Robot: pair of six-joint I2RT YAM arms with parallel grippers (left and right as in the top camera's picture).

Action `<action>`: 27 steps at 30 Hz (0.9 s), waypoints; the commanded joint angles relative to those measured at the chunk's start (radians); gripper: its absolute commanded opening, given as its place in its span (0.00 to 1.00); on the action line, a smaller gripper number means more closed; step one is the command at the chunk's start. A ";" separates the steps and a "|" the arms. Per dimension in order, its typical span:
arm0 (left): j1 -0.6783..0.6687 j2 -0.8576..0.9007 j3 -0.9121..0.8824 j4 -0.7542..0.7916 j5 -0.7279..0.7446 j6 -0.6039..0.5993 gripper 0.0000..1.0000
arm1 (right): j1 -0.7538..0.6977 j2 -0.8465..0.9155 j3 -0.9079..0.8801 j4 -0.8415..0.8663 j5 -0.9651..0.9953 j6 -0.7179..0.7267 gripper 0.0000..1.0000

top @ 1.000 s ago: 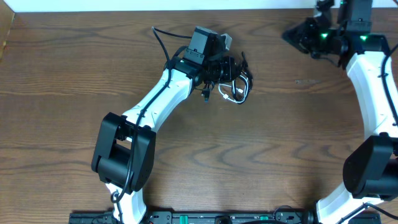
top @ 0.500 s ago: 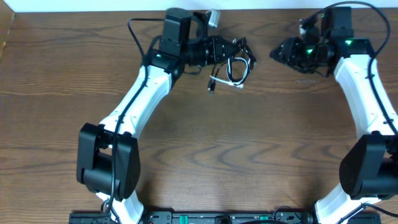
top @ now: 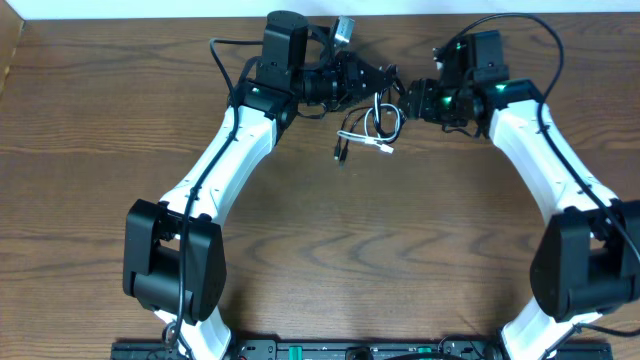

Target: Untangle cables

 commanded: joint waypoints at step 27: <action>0.050 -0.045 0.022 -0.262 -0.105 0.332 0.07 | -0.043 0.117 0.007 -0.126 0.013 -0.031 0.01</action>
